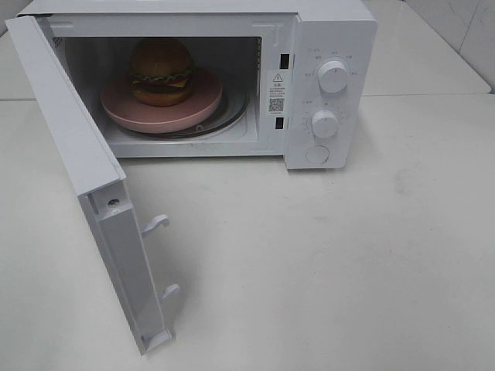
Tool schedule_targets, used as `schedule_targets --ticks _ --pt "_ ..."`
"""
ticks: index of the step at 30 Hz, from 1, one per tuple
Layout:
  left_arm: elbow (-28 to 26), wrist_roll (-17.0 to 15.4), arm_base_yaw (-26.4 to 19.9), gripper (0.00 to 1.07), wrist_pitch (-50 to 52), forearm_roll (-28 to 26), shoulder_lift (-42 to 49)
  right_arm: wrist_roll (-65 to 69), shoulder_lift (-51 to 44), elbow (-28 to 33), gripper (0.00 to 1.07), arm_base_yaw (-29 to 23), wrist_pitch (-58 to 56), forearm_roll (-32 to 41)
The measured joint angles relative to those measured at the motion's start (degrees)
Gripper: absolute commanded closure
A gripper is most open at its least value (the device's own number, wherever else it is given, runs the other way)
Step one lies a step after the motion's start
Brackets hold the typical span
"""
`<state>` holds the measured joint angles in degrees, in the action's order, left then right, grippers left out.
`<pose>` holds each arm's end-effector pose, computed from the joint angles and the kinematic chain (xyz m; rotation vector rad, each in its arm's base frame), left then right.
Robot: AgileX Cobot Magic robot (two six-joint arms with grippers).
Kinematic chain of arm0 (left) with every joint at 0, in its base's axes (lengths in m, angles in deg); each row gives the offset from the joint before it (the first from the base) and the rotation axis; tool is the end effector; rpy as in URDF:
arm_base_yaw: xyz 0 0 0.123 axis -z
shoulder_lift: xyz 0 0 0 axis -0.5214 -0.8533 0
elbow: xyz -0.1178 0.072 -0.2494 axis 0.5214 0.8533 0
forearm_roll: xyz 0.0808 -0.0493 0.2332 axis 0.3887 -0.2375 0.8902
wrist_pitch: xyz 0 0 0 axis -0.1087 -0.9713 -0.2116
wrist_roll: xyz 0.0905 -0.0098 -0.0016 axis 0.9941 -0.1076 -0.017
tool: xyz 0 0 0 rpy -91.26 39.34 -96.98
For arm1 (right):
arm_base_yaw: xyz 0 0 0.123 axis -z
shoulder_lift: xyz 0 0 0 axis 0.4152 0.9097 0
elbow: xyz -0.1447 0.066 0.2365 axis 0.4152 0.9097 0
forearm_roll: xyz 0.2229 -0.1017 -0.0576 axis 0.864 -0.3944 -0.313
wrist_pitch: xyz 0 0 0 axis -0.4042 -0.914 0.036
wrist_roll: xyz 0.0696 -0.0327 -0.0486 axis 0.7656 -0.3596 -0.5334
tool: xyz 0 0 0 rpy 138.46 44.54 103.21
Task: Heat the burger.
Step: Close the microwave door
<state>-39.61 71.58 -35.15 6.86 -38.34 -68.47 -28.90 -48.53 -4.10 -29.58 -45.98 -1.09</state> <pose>-0.0050 -0.0148 0.2800 0.0946 2.0048 -0.0831 -0.0057 -0.0050 0.2809 0.0461 2.0166 0.0715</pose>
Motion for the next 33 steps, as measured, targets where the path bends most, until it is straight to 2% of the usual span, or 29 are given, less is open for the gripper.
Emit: schedule_targets --ticks 33 --pt "0.00 0.00 0.00 0.11 0.00 0.00 0.00 0.00 0.00 0.00 0.32 0.00 0.00 0.00"
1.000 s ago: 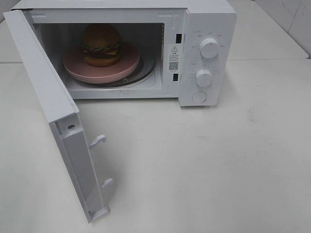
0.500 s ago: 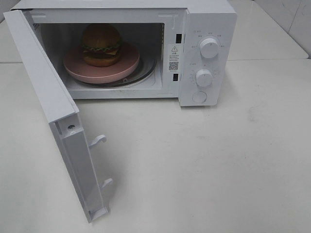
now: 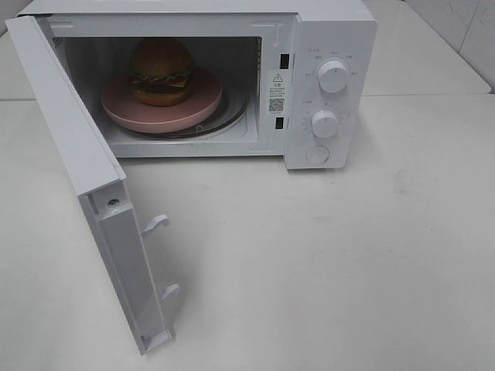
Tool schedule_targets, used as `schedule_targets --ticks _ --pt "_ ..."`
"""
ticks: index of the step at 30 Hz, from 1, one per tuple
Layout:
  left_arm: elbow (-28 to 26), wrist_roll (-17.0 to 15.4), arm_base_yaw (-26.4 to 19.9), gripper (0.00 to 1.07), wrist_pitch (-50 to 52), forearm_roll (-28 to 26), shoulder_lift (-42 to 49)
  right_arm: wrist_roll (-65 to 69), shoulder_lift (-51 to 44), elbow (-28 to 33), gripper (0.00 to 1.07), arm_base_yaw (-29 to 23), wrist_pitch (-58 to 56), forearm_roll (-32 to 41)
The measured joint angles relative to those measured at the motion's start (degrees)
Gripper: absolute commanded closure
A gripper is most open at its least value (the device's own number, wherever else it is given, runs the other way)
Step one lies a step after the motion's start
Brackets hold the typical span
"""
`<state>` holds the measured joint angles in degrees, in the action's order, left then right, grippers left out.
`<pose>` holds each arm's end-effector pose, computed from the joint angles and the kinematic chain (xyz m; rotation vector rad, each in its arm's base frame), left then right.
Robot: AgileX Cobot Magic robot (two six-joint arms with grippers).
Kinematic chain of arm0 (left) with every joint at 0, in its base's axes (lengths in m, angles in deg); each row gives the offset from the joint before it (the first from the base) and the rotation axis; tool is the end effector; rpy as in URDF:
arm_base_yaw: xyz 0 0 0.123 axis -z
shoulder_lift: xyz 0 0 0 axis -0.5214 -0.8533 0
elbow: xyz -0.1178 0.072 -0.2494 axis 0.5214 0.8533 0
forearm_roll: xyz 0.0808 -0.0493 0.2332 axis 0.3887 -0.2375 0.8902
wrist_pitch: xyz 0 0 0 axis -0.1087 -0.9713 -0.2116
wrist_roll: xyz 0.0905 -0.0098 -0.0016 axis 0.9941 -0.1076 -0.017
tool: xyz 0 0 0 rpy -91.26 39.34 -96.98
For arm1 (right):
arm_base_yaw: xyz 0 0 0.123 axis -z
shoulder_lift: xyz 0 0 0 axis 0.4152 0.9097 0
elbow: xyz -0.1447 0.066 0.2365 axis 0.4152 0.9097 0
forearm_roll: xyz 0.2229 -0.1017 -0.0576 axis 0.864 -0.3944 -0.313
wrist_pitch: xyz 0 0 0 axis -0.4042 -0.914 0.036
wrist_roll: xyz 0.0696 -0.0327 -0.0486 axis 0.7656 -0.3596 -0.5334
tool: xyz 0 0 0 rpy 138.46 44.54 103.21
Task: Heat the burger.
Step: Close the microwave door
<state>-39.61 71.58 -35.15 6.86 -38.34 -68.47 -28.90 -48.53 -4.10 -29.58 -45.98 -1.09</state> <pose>-0.0050 -0.0148 0.2800 0.0946 2.0048 -0.0831 -0.0057 -0.0050 0.2809 0.0461 2.0166 0.0715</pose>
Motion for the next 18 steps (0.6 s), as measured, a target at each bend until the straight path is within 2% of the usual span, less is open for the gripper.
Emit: schedule_targets --ticks 8,13,17,18 --pt "-0.57 0.00 0.00 0.11 0.23 0.00 -0.06 0.00 0.00 0.00 0.32 0.00 0.00 0.00" --pt "-2.01 0.00 0.00 0.11 2.18 0.00 -4.35 0.00 0.00 0.00 0.32 0.00 0.00 0.00" --pt "-2.06 0.17 0.00 0.16 3.78 0.00 -7.85 0.00 0.00 0.00 0.32 0.00 0.00 0.00" --pt "-2.06 0.17 0.00 0.20 4.87 0.00 -9.97 0.00 0.00 0.00 0.32 0.00 0.00 0.00"
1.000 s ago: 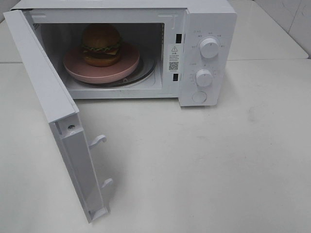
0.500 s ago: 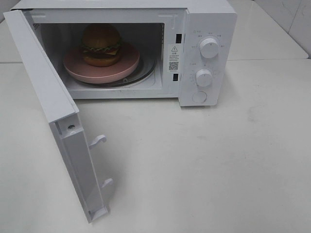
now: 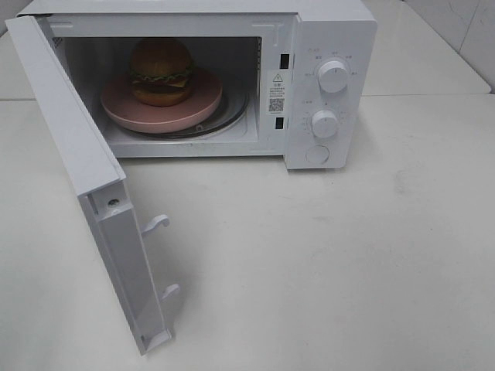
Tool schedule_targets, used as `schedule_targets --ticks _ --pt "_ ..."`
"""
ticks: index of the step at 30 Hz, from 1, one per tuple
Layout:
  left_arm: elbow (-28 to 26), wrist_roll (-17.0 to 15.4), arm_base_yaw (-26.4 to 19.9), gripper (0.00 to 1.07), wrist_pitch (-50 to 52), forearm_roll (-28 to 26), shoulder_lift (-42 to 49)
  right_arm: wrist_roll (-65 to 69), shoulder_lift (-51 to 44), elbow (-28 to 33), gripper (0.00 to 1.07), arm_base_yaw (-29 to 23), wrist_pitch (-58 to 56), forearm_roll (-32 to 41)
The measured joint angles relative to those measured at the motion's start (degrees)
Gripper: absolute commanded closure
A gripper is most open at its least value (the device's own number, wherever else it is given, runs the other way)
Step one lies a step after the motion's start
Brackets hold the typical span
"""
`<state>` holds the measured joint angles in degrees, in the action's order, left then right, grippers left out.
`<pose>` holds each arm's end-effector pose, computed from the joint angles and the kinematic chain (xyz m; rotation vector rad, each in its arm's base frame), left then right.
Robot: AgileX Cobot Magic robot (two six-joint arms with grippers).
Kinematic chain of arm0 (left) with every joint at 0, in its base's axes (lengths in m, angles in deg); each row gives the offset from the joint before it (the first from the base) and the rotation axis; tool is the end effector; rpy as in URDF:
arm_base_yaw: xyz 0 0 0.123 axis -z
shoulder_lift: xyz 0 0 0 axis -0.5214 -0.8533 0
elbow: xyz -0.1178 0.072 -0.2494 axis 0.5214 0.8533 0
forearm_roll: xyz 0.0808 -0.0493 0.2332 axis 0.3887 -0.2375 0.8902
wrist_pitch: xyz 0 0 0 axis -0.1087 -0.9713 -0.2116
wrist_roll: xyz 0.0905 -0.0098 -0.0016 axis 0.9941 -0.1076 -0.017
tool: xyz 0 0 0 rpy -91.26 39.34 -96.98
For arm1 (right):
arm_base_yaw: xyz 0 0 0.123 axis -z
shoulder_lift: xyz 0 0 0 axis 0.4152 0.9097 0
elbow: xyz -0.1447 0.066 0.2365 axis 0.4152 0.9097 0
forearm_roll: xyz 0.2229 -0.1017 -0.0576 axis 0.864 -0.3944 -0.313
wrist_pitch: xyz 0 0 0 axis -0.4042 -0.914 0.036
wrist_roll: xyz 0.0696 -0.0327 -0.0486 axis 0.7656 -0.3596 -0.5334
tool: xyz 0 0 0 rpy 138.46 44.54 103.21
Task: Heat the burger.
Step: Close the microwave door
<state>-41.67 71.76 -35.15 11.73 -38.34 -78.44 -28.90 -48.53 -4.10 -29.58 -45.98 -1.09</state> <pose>0.0235 -0.0122 0.2957 0.0753 2.0582 -0.0873 -0.0057 -0.0050 0.2809 0.0461 2.0166 0.0715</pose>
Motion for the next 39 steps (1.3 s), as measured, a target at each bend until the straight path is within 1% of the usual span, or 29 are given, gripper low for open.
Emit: schedule_targets --ticks 1,2,4,5,6,7,8,9,10,11,12,13,14,15,19,20,22,23,25,26,28,29,31,32,34,36,37,38,39 --pt "0.00 0.00 0.00 0.25 0.40 0.00 -0.97 0.00 0.00 0.00 0.32 0.00 0.00 0.00" --pt "0.00 0.00 0.00 0.25 0.40 0.00 -0.97 0.00 0.00 0.00 0.32 0.00 0.00 0.00" --pt "0.00 0.00 0.00 0.39 1.83 0.00 -4.47 0.00 0.00 0.00 0.32 0.00 0.00 0.00" --pt "0.00 0.00 0.00 0.39 1.83 0.00 -4.47 0.00 0.00 0.00 0.32 0.00 0.00 0.00" --pt "0.00 0.00 0.00 0.52 2.81 0.06 -6.53 0.00 0.00 0.00 0.32 0.00 0.00 0.00" --pt "0.00 0.00 0.00 0.57 4.18 0.11 -8.77 0.00 0.00 0.00 0.32 0.00 0.00 0.00" --pt "0.00 0.00 0.00 0.57 4.18 0.11 -8.77 0.00 0.00 0.00 0.32 0.00 0.00 0.00" --pt "0.00 0.06 0.00 0.70 4.76 0.11 -9.63 0.00 0.00 0.00 0.32 0.00 0.00 0.00" --pt "0.00 0.06 0.00 0.75 5.50 0.29 -10.66 0.00 0.00 0.00 0.32 0.00 0.00 0.00" --pt "0.00 0.06 0.00 0.75 5.50 0.29 -10.66 0.00 0.00 0.00 0.32 0.00 0.00 0.00" --pt "0.00 0.06 0.00 0.89 7.22 0.46 -12.43 0.00 0.00 0.00 0.32 0.00 0.00 0.00" --pt "0.00 0.06 0.00 0.96 9.22 0.52 -14.27 0.00 0.00 0.00 0.32 0.00 0.00 0.00" --pt "0.00 0.06 0.00 0.96 9.22 0.52 -14.27 0.00 0.00 0.00 0.32 0.00 0.00 0.00" --pt "0.00 0.06 0.00 1.07 10.66 0.57 -15.18 0.00 0.00 0.00 0.32 0.00 0.00 0.00" --pt "1.60 1.83 0.00 1.07 20.05 0.63 -18.96 0.00 0.00 0.00 0.32 0.00 0.06 0.00" --pt "1.60 1.83 0.00 1.07 20.05 0.63 -18.96 0.00 0.00 0.00 0.32 0.00 0.06 0.00" --pt "4.35 4.70 0.00 1.07 27.79 0.34 -21.89 0.00 0.00 0.00 0.32 0.00 0.06 0.00" --pt "4.35 4.70 0.00 1.07 27.79 0.34 -21.89 0.00 0.00 0.00 0.32 0.00 0.06 0.00" --pt "7.45 7.10 0.00 1.07 35.18 -0.92 -24.81 0.00 0.00 0.00 0.32 0.00 0.06 0.00" --pt "7.45 7.10 0.00 1.07 35.18 -0.92 -24.81 0.00 0.00 0.00 0.32 0.00 0.06 0.00" --pt "10.08 8.77 0.06 1.07 44.12 -2.18 -28.36 0.00 0.00 0.00 0.32 0.00 0.06 0.00" --pt "10.08 8.77 0.06 1.07 44.12 -2.18 -28.36 0.00 0.00 0.00 0.32 0.00 0.06 0.00" --pt "12.09 9.63 0.06 1.07 52.14 -2.52 -32.77 0.00 0.00 0.00 0.32 0.00 0.06 0.00" --pt "12.09 9.63 0.06 1.07 52.14 -2.52 -32.77 0.00 0.00 0.00 0.32 0.00 0.06 0.00" --pt "13.24 9.74 0.06 1.07 59.53 -2.58 -37.30 0.00 0.00 0.00 0.32 0.00 0.06 0.00" --pt "13.41 9.74 0.11 1.07 62.22 -2.46 -38.62 0.00 0.00 0.00 0.32 0.00 0.06 0.00" --pt "13.92 9.74 1.03 1.07 67.67 -1.66 -42.00 0.00 0.00 0.00 0.32 0.00 0.06 0.00" --pt "13.92 9.74 1.03 1.07 67.67 -1.66 -42.00 0.00 0.00 0.00 0.32 0.00 0.06 0.00" --pt "14.32 9.40 2.86 1.07 72.77 0.69 -45.21 0.00 0.00 0.00 0.32 0.00 0.06 0.00"
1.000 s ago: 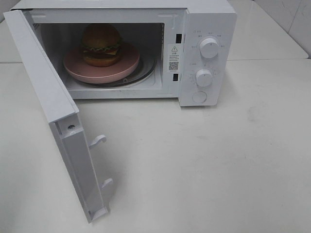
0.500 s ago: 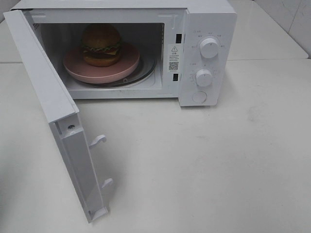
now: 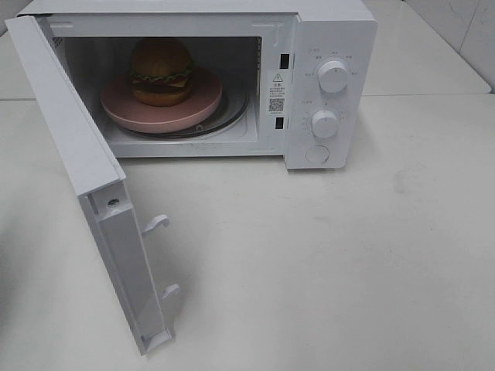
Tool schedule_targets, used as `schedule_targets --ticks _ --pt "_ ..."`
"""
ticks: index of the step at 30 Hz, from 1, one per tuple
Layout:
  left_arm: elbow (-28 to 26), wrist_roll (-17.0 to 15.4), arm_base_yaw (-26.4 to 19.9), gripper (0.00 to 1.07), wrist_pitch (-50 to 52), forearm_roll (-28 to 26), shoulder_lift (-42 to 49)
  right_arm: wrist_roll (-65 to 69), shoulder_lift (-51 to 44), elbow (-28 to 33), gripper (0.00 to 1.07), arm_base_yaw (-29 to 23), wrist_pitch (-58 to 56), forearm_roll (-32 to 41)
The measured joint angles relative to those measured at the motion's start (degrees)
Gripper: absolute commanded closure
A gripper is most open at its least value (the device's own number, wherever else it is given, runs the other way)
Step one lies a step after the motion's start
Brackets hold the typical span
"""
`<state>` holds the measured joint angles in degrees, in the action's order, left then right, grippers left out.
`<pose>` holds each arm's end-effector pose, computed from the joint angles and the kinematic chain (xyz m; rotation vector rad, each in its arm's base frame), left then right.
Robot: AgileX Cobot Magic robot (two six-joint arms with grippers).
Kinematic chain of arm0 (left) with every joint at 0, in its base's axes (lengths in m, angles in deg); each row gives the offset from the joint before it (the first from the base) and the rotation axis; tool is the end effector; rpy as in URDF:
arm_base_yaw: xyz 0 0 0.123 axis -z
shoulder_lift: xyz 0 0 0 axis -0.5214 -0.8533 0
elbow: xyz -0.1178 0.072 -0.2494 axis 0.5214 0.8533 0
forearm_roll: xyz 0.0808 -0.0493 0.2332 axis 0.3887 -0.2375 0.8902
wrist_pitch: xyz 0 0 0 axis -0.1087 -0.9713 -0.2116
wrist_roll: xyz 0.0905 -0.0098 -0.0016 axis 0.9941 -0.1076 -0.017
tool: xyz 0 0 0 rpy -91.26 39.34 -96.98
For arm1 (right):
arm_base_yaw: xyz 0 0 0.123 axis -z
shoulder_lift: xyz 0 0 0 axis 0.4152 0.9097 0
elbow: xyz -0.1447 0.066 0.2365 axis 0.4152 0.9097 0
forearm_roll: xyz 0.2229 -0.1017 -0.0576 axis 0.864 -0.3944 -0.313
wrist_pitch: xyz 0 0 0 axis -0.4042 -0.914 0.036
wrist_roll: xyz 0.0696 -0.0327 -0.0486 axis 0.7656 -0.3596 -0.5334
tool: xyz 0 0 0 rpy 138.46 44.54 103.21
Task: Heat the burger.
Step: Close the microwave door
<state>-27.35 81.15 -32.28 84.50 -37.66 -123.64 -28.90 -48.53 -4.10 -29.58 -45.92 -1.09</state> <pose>0.1777 0.0075 0.2317 0.0907 1.8466 0.1665 -0.0057 -0.0050 0.2810 0.0461 2.0155 0.0716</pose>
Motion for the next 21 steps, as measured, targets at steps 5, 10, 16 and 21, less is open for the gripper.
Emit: schedule_targets --ticks 5,10,16,21 --pt "0.40 -4.58 3.55 1.07 8.54 5.21 -5.56 0.00 0.00 0.00 0.32 0.00 0.00 0.00" --pt "0.46 -11.63 7.39 1.07 14.04 12.09 -12.49 0.00 0.00 0.00 0.32 0.00 0.00 0.00" --pt "-1.09 -16.56 13.18 1.07 15.30 21.54 -18.45 0.00 0.00 0.00 0.32 0.00 0.00 0.00" --pt "-2.81 -17.70 17.42 1.07 15.30 22.46 -20.40 0.00 0.00 0.00 0.32 0.00 0.00 0.00"
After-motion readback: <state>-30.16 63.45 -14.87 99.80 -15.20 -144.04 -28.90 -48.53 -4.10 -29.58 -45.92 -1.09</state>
